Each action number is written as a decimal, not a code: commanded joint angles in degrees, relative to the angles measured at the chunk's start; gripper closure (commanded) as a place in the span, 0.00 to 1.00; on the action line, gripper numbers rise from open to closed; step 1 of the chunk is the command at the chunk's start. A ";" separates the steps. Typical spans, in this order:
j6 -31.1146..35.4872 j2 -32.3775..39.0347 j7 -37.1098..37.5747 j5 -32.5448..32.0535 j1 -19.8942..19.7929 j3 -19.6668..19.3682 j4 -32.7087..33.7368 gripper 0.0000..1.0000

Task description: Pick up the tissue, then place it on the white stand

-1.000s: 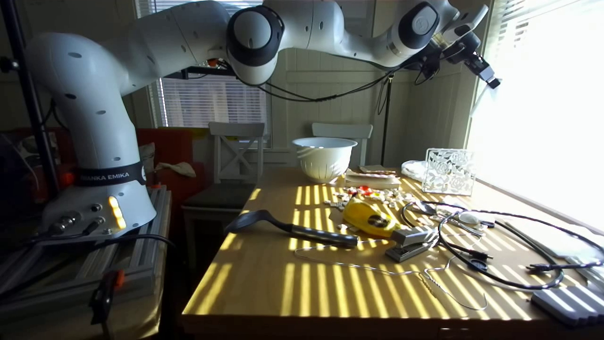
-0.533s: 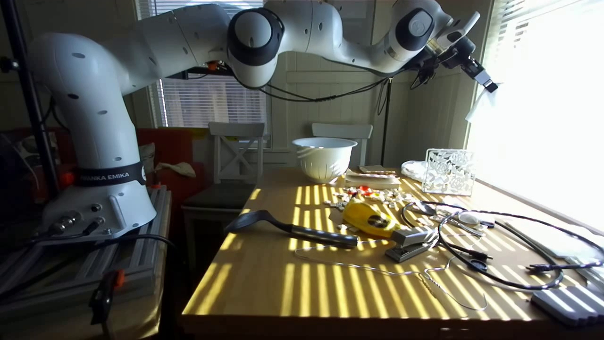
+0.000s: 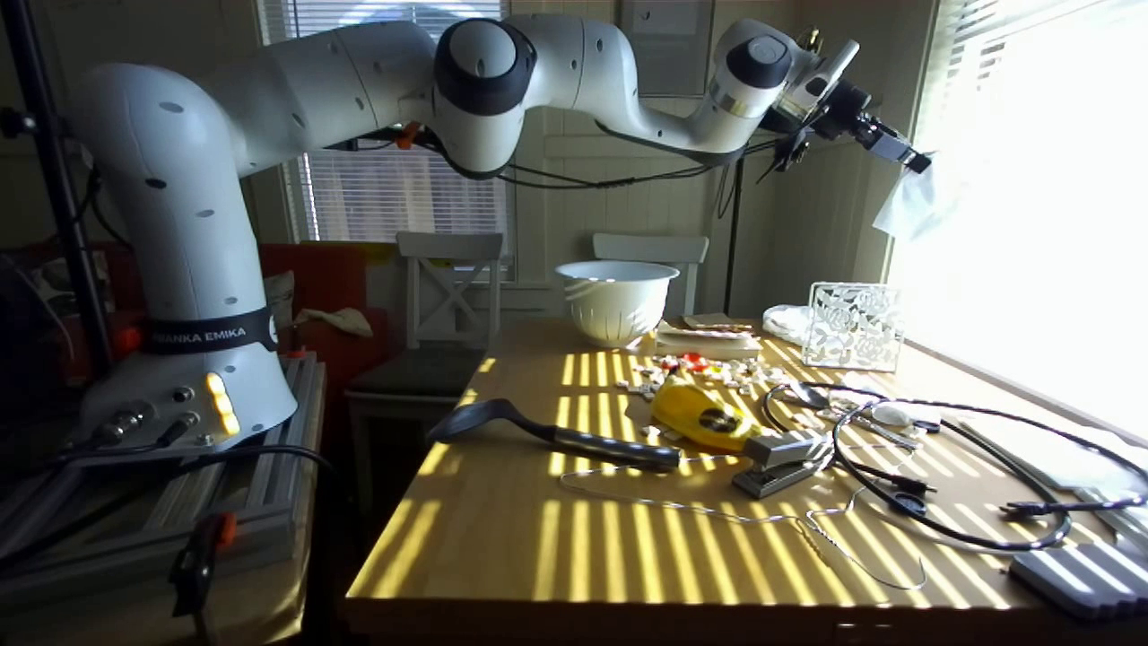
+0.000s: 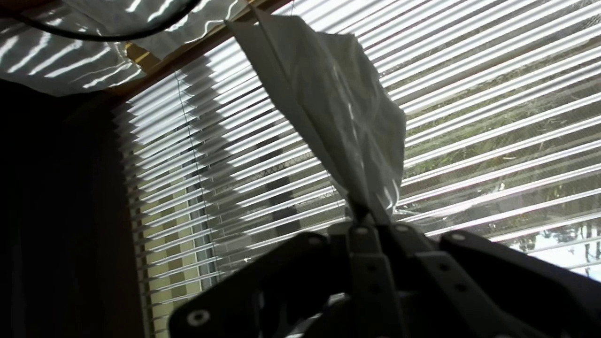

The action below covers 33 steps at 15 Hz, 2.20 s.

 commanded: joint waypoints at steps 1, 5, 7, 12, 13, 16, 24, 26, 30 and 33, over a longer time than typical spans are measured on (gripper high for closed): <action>-2.72 1.12 4.47 -4.56 1.66 -1.62 1.66 1.00; -3.94 1.59 5.34 -6.63 2.72 -1.28 1.67 1.00; -2.98 1.32 2.19 -5.32 1.92 0.97 1.69 0.99; -1.47 1.54 -0.04 -4.94 2.01 2.25 1.59 0.99; -1.45 1.52 -0.09 -4.94 2.01 2.25 1.57 0.99; -3.43 1.74 2.22 -5.64 2.06 1.01 1.59 1.00; -9.55 2.29 11.21 -8.76 4.39 -1.95 1.58 1.00; -9.73 2.40 11.64 -9.86 5.42 -2.33 1.55 1.00; -8.98 2.65 11.62 -10.96 6.72 -2.49 1.53 1.00; -8.38 2.96 11.94 -11.01 7.35 -2.49 1.54 1.00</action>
